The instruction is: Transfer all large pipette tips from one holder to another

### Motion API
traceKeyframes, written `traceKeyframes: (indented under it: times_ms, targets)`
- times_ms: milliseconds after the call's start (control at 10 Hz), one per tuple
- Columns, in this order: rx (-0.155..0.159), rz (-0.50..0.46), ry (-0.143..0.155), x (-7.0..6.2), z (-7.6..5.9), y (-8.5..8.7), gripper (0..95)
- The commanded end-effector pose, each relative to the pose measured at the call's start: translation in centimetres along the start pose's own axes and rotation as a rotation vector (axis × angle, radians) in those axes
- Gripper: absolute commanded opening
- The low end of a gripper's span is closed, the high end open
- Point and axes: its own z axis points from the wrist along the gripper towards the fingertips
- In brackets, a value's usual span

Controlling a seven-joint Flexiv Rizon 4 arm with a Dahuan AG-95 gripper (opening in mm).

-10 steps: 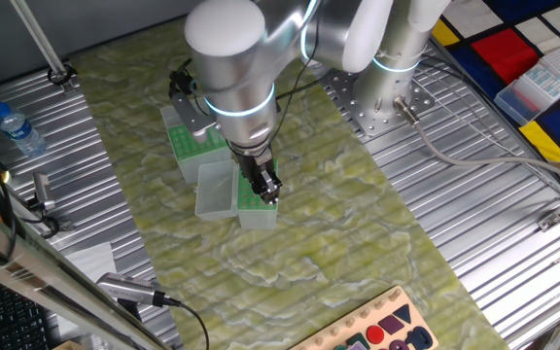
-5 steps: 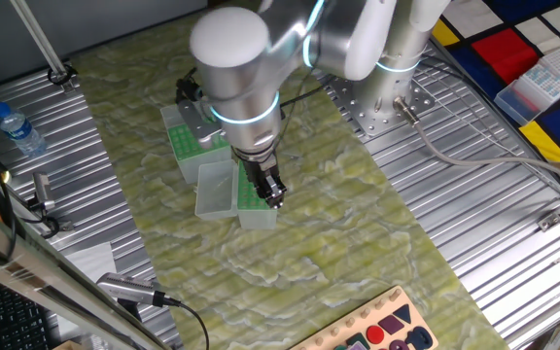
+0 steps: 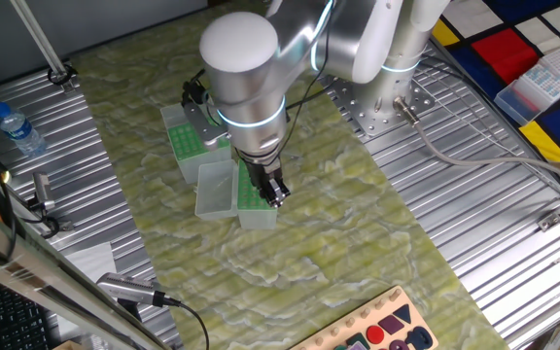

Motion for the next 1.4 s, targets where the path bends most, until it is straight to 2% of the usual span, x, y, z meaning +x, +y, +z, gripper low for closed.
traceKeyframes:
  times_ms: [100,1000,1100,1400]
  targets:
    - [0.003,0.0,-0.003,-0.11,0.13,0.07,19.0]
    - [0.011,-0.013,-0.011,-0.24,0.61,-0.02,19.0]
    - [0.013,-0.015,-0.014,-0.21,0.64,-0.04,0.0]
    - [0.028,-0.043,-0.006,-0.16,0.5,-0.09,0.0]
